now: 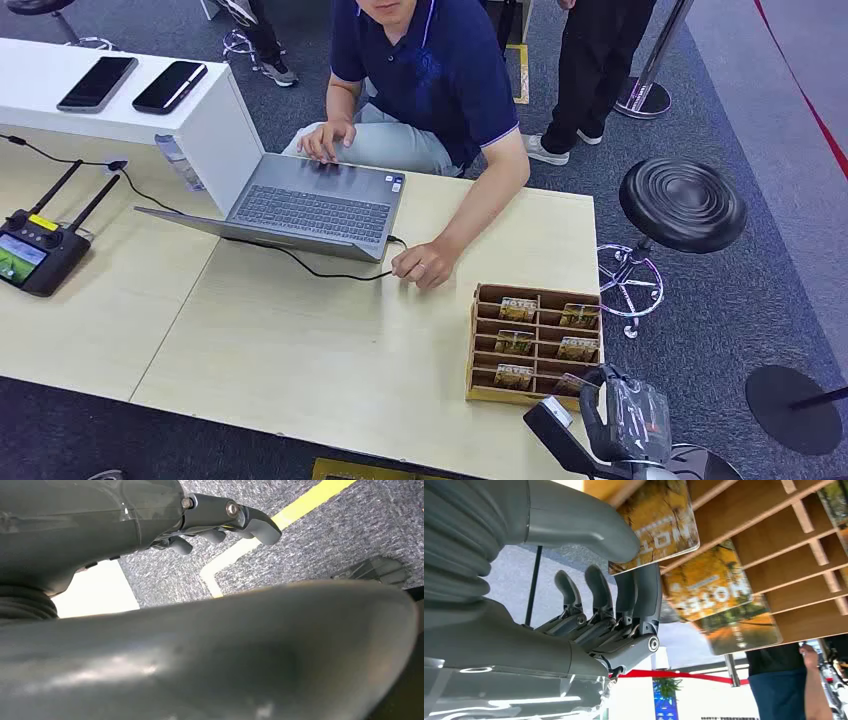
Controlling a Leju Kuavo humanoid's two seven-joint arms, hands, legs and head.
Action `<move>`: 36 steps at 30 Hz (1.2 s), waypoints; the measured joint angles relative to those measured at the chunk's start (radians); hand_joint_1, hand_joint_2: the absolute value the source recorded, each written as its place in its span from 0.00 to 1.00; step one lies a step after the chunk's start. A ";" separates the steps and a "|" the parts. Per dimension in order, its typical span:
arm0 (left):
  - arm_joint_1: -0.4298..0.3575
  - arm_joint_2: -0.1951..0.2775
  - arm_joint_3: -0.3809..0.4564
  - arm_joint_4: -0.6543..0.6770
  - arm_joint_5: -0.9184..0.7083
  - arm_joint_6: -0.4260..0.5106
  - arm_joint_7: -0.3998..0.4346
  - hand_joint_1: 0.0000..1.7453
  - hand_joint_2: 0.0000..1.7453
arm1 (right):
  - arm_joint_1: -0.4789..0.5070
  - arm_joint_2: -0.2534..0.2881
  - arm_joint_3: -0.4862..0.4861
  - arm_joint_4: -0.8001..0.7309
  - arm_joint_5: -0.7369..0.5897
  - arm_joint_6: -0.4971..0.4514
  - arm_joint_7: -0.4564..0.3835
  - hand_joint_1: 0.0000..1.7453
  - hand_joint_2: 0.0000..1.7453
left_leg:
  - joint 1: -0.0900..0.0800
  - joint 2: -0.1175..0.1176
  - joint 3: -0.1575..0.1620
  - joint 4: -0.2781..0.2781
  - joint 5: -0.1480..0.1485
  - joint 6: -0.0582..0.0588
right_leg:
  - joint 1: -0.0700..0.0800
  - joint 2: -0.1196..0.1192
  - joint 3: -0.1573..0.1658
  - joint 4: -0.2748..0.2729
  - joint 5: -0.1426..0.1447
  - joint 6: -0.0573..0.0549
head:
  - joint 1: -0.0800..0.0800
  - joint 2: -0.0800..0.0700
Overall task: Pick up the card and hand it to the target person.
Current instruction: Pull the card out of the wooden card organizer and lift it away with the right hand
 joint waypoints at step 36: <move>-0.004 0.001 -0.013 0.000 0.002 0.018 -0.046 0.00 1.00 | 0.006 0.007 -0.010 -0.003 -0.112 -0.072 -0.109 0.82 1.00 | 0.000 0.000 0.000 0.000 0.000 0.000 | 0.000 0.000 0.000 0.000 0.000 0.000 | 0.000 0.000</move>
